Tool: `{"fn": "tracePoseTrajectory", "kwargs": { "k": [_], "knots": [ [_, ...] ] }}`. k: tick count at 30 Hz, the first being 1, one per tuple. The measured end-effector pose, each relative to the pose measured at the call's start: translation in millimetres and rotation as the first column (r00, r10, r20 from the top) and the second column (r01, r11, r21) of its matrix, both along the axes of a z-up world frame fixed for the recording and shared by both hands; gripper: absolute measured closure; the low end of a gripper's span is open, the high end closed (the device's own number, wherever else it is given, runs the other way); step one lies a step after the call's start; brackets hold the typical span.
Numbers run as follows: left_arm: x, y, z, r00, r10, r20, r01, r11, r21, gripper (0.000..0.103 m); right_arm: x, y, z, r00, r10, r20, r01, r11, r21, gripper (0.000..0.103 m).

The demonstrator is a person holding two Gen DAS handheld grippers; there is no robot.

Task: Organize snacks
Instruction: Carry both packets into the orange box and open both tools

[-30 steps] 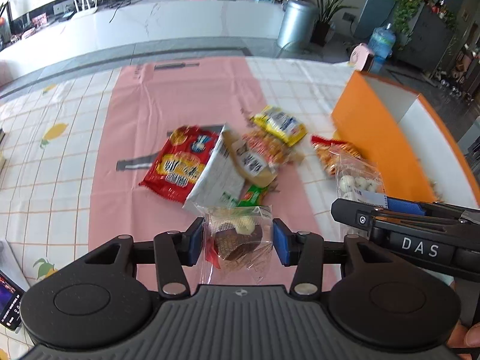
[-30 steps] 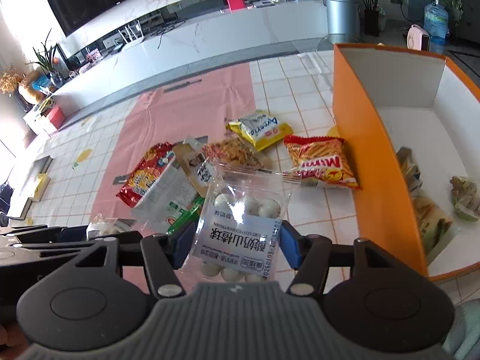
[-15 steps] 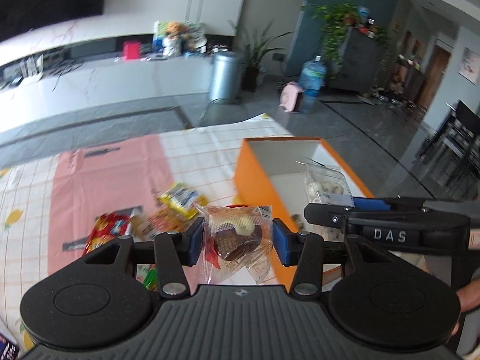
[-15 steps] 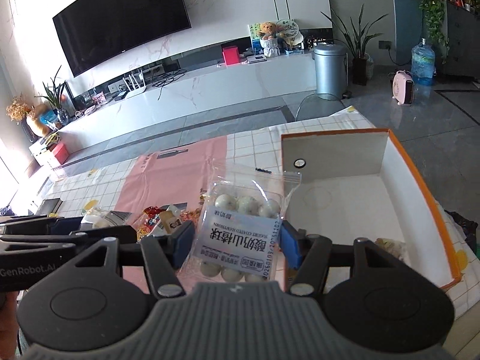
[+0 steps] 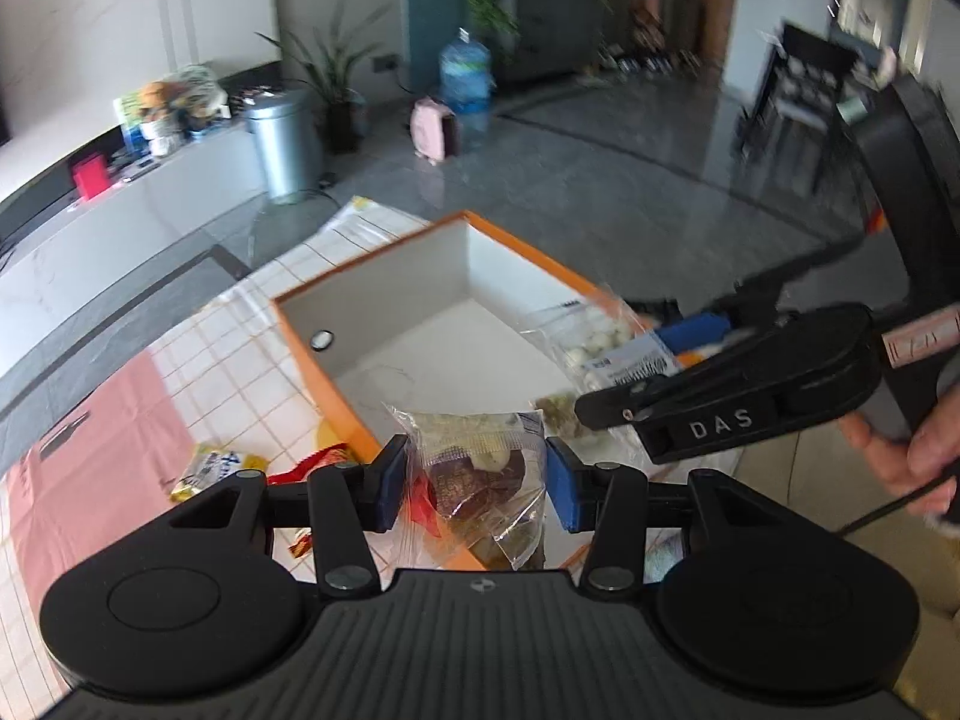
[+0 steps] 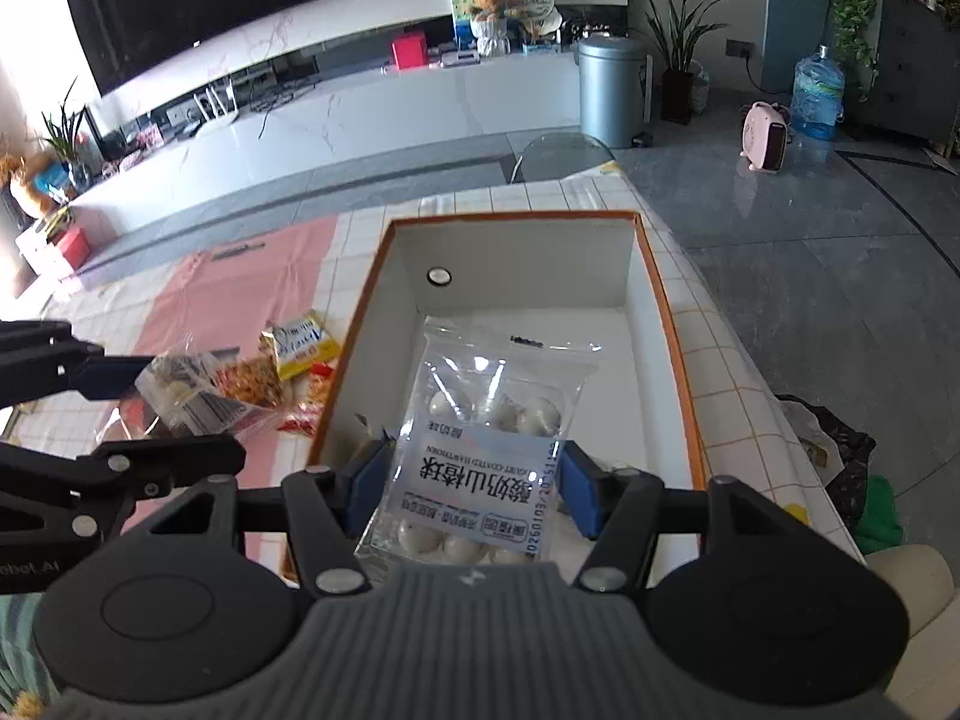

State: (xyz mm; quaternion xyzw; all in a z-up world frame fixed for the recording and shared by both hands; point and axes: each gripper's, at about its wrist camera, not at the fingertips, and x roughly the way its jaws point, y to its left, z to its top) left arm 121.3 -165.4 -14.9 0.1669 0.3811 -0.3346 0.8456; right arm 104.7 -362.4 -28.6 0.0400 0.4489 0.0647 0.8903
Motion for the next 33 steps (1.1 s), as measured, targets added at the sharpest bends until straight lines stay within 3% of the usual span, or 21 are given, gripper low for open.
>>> {"fn": "tracePoseTrajectory", "kwargs": {
  "k": [7, 10, 13, 20, 27, 30, 33],
  "knots": [
    [10.5, -35.9, -38.7, 0.996, -0.086, -0.034, 0.092, 0.971, 0.222, 0.050, 18.8, -20.2, -26.1, 0.999, 0.012, -0.048, -0.014, 0.999, -0.043, 0.044],
    [15.2, -45.7, -49.2, 0.993, -0.103, -0.054, 0.114, 0.955, 0.273, 0.050, 25.5, -24.5, -32.8, 0.998, 0.026, -0.060, -0.028, 0.999, -0.034, 0.044],
    [21.6, -52.1, -57.6, 0.991, -0.108, -0.081, 0.126, 0.955, 0.269, 0.049, 31.2, -28.8, -39.5, 0.996, 0.039, -0.076, -0.041, 0.999, -0.028, 0.044],
    [44.7, -61.4, -64.5, 0.981, -0.096, -0.171, 0.119, 0.984, 0.132, 0.049, 35.5, -34.0, -44.3, 0.996, 0.047, -0.080, -0.049, 0.998, -0.025, 0.044],
    [56.4, -58.7, -50.0, 0.987, -0.101, -0.128, 0.112, 0.991, 0.079, 0.049, 46.4, -50.5, -40.6, 0.997, 0.026, -0.075, -0.024, 0.999, 0.024, 0.044],
    [67.2, -56.1, -45.5, 0.993, -0.065, -0.103, 0.075, 0.993, 0.094, 0.049, 51.4, -47.7, -41.2, 0.996, 0.041, -0.074, -0.039, 0.999, 0.030, 0.044],
    [74.9, -61.7, -52.3, 0.996, -0.064, -0.060, 0.074, 0.981, 0.180, 0.049, 57.8, -36.9, -47.4, 0.994, 0.068, -0.079, -0.068, 0.998, 0.013, 0.044]
  ]
}}
